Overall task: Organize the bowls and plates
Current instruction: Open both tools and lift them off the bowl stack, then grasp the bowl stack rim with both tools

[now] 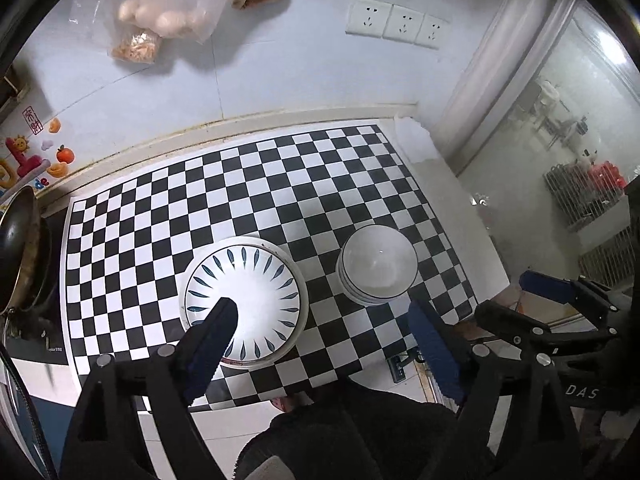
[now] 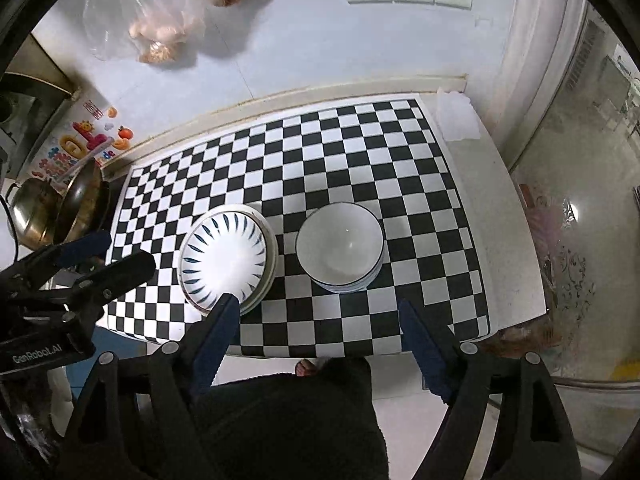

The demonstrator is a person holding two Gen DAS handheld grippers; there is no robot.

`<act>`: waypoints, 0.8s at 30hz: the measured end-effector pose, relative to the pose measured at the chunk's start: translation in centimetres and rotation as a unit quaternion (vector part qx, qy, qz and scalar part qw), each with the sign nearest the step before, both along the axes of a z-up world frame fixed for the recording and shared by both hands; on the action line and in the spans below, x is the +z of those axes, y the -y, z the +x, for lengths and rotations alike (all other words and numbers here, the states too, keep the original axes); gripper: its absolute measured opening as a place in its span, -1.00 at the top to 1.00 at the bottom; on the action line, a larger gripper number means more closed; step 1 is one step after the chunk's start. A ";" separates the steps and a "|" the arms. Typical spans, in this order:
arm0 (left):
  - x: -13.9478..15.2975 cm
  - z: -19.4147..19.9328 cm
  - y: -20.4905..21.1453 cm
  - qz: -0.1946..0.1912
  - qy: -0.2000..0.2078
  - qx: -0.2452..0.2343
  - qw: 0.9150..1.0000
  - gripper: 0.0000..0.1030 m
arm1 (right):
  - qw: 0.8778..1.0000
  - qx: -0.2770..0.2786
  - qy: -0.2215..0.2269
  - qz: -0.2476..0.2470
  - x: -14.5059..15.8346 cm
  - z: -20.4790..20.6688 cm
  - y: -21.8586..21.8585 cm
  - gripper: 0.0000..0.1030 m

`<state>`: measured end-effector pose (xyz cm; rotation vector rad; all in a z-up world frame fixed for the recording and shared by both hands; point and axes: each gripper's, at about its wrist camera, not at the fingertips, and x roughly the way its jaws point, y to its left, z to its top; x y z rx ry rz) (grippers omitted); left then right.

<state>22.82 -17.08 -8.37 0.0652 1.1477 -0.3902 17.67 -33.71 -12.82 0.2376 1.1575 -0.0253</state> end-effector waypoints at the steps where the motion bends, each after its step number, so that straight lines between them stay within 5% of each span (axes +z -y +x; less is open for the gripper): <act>1: 0.1 -0.1 0.0 0.000 0.000 -0.001 1.000 -0.70 | 1.000 0.001 0.003 0.000 0.3 -0.2 0.0 -0.65; 12: -3.0 2.8 1.9 0.012 -0.018 0.001 1.000 -0.70 | 0.999 -0.018 0.032 0.018 -0.8 1.1 2.4 -0.66; 19: -9.2 8.2 3.8 0.005 -0.102 0.021 0.995 -0.69 | 0.997 -0.058 -0.027 0.049 -7.4 4.0 6.4 -0.66; 24: -15.8 12.2 6.0 -0.008 -0.199 0.015 0.980 -0.66 | 0.986 -0.092 -0.060 0.124 -14.3 6.0 9.4 -0.66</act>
